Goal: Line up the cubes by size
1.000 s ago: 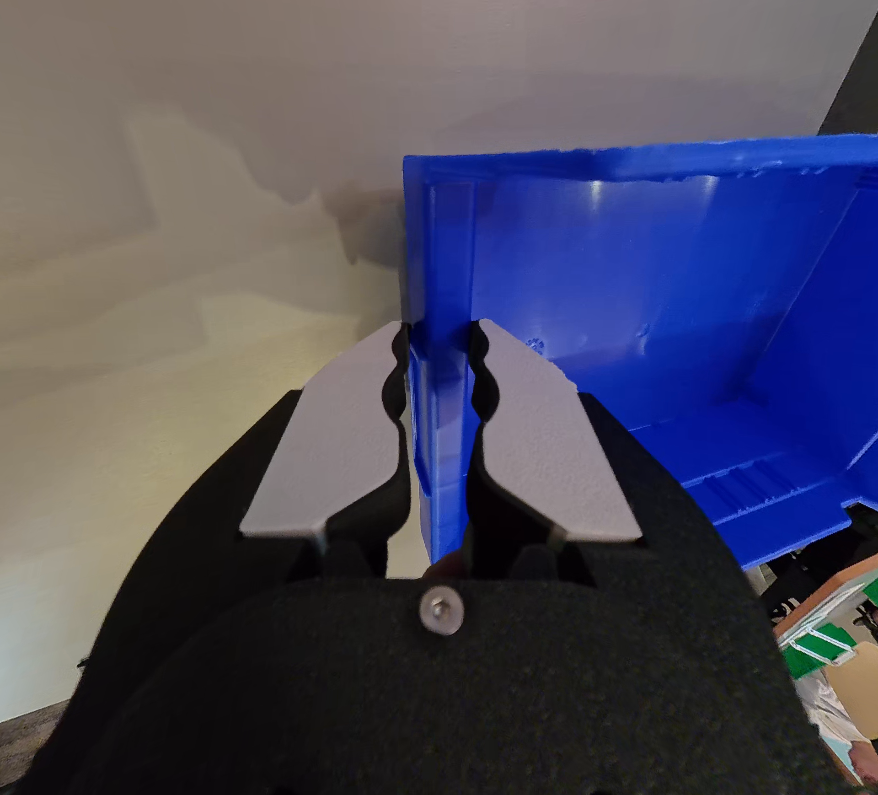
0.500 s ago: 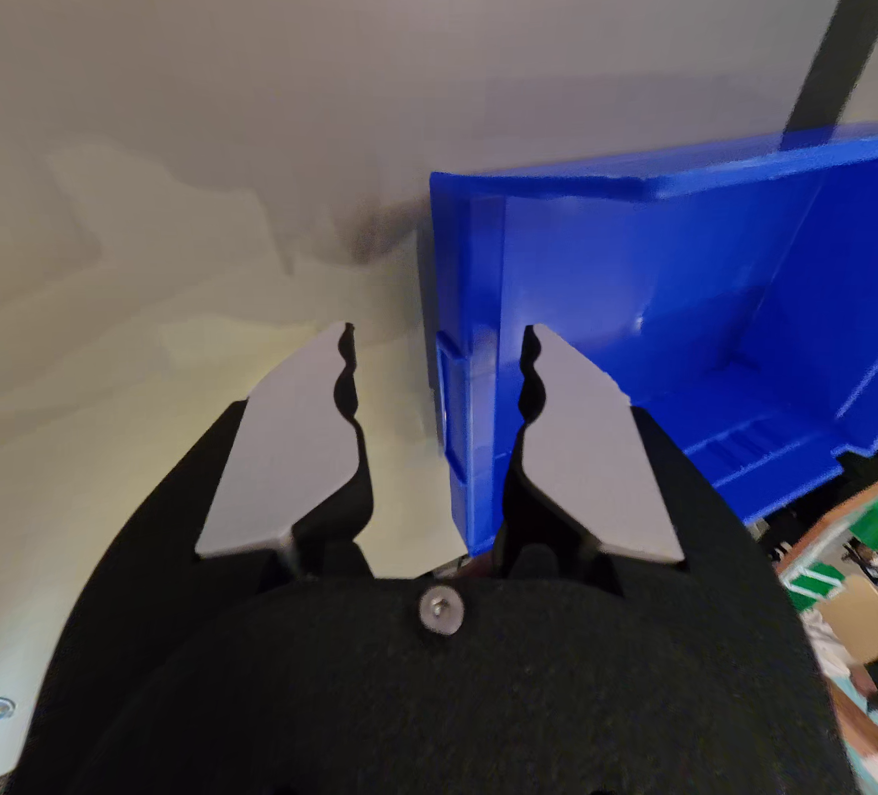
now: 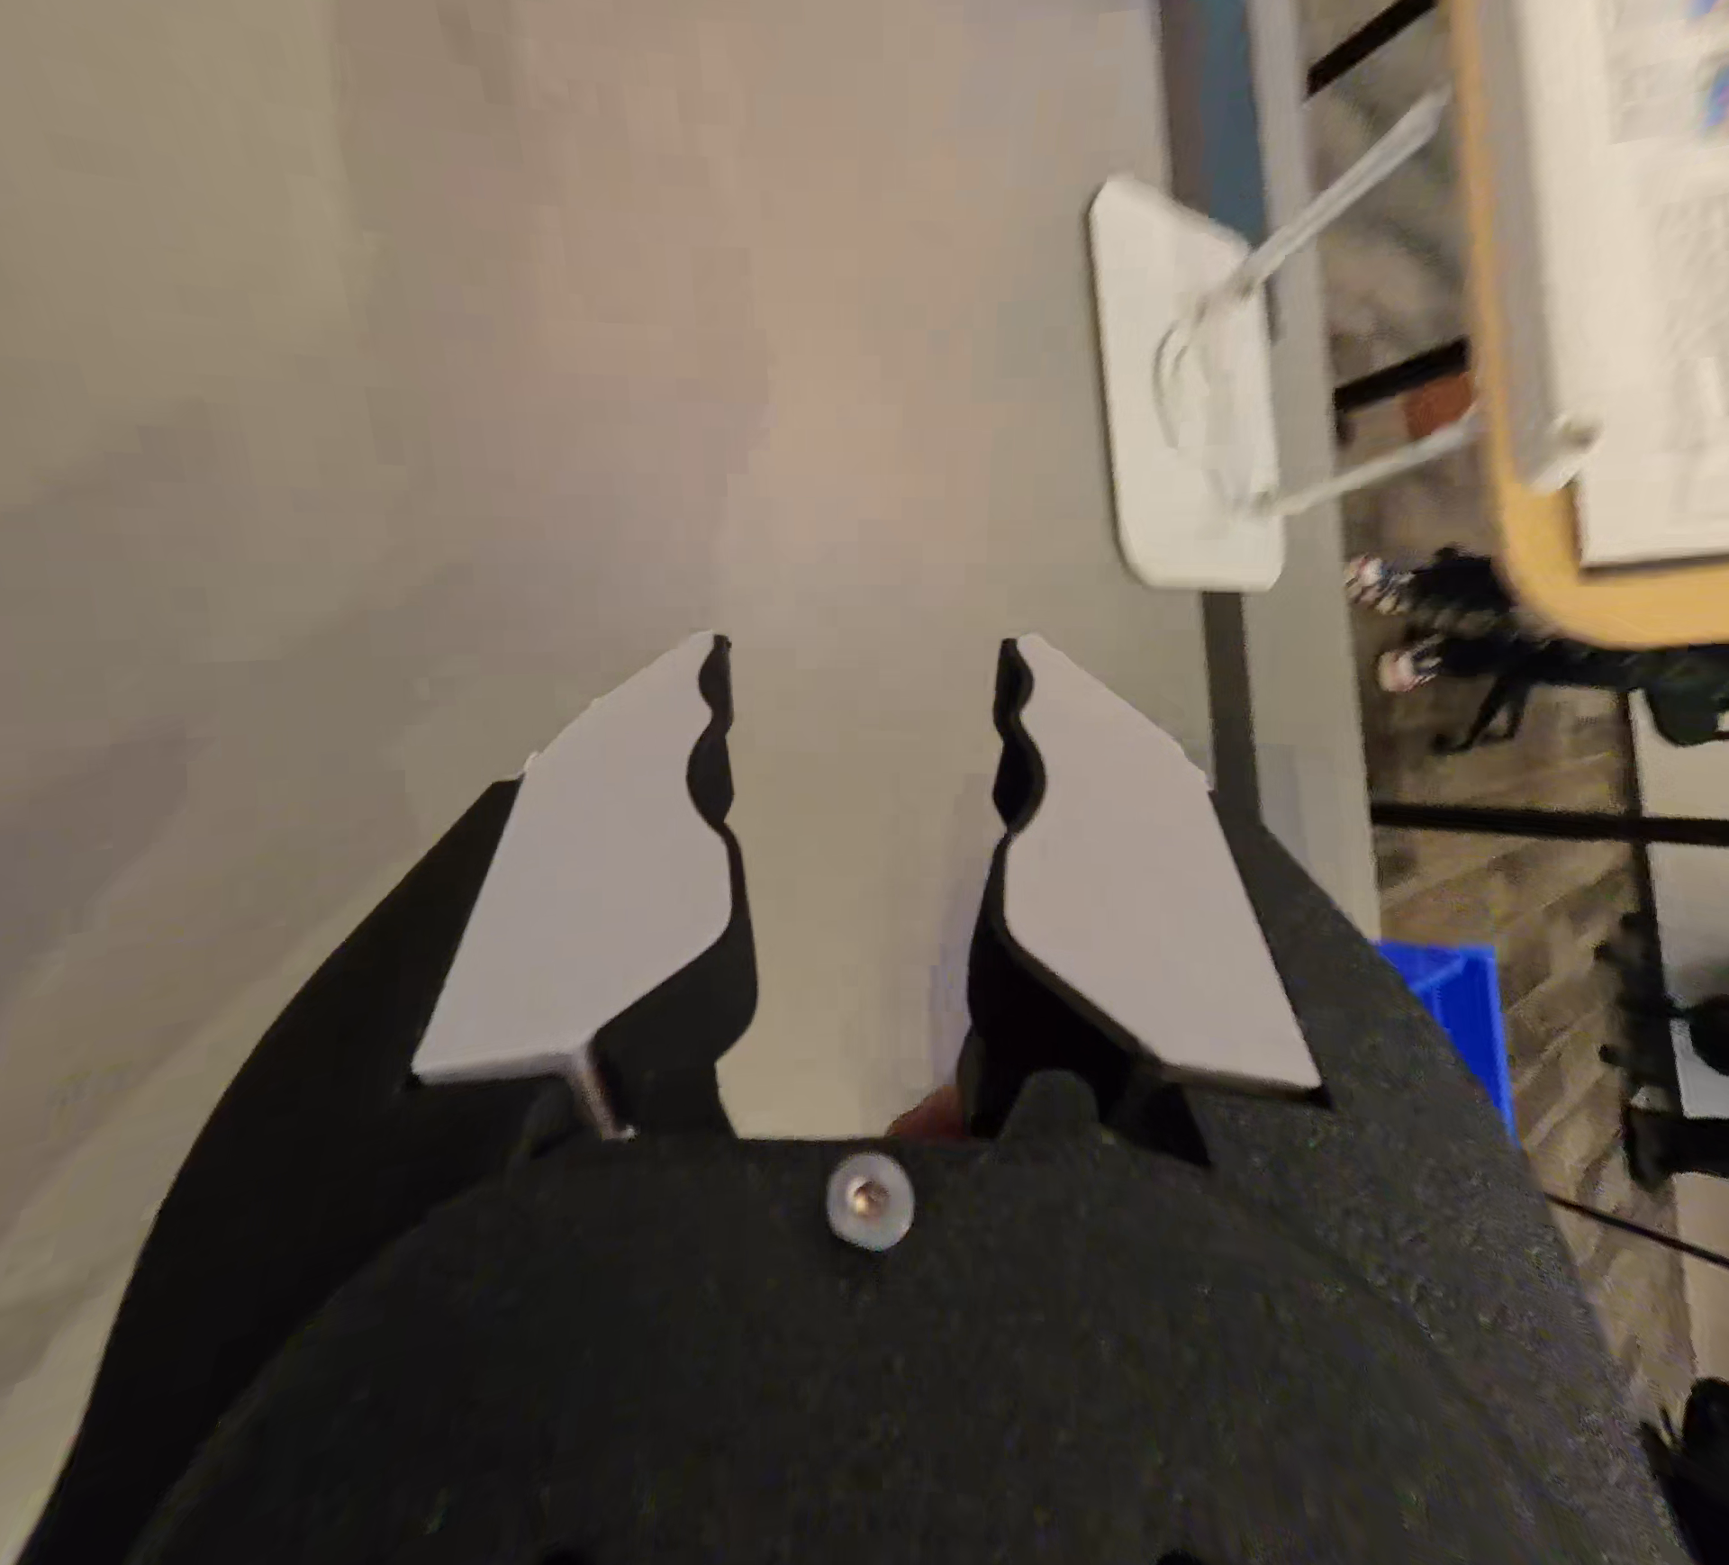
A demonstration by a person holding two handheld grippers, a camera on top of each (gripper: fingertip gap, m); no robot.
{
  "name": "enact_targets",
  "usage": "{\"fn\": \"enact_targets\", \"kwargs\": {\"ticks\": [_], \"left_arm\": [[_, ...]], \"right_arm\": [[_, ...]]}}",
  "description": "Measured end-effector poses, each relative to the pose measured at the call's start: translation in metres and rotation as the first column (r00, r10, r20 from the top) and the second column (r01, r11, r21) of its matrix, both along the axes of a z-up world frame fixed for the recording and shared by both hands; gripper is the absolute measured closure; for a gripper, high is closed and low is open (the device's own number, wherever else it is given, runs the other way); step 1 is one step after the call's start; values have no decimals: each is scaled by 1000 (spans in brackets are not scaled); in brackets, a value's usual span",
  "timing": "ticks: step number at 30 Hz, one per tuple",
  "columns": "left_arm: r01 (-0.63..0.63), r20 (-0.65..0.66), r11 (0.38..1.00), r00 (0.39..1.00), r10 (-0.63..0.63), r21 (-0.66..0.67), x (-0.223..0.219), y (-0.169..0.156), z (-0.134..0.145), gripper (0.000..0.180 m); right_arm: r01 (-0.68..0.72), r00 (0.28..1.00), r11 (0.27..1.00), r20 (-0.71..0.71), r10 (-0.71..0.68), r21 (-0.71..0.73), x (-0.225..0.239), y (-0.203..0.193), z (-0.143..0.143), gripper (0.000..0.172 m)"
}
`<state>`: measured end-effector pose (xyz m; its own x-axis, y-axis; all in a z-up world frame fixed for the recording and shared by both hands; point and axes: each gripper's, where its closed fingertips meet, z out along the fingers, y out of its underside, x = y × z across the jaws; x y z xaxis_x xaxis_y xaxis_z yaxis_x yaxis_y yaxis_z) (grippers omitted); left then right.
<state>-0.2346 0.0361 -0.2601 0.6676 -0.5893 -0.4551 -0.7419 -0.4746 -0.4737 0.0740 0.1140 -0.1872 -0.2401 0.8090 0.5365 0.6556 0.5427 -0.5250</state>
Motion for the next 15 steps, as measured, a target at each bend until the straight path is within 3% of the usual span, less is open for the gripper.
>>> {"fn": "enact_targets", "kwargs": {"ticks": [3, 7, 12, 15], "left_arm": [[30, 89, 997, 995, -37, 75, 45, 35, -9, 116], [-14, 234, 978, 972, -36, 209, 80, 86, 1, 119], [-144, 334, 919, 942, 14, 367, 78, 134, 14, 124], [-217, 365, 860, 930, 38, 462, 65, 147, 18, 132]], "right_arm": [[58, 978, 997, -195, -68, -57, -60, 7, 4, 124], [174, 920, 978, -335, -204, -118, -111, 39, -17, 125], [262, 794, 932, -494, -355, -249, -139, 85, -32, 129], [253, 741, 930, -565, -363, -266, -150, 95, -40, 131]]}}
